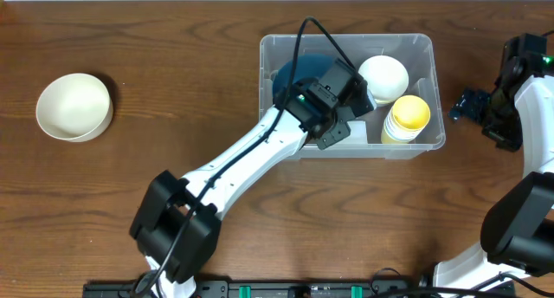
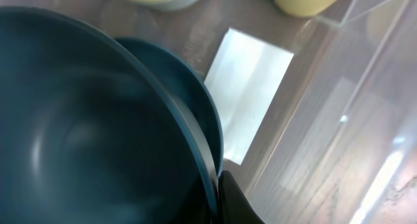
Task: Pack container
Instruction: 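Carry the back blue bowl into the bin onto the first blue bowl, then release the blue bowl and pull the left gripper back left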
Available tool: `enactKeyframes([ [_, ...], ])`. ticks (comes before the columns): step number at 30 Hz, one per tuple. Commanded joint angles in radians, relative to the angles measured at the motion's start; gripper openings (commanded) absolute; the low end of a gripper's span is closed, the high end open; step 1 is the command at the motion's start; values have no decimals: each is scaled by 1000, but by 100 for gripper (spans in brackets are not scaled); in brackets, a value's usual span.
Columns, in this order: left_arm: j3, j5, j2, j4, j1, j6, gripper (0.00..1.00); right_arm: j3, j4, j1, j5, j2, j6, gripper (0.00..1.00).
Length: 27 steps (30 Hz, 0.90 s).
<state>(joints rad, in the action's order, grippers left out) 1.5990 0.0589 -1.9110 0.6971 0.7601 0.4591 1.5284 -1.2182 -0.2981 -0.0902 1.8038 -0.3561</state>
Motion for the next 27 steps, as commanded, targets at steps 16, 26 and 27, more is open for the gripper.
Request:
enactKeyframes([
  [16, 22, -390, 157, 4, -15, -192, 49, -1, 0, -2, -7, -3, -14, 99],
  [26, 22, -303, 444, 112, -251, -428, 33, -1, 0, -2, -7, -3, -14, 99],
  [27, 22, -240, 451, 127, -275, -428, 30, -1, 0, -2, -7, -3, -14, 99],
])
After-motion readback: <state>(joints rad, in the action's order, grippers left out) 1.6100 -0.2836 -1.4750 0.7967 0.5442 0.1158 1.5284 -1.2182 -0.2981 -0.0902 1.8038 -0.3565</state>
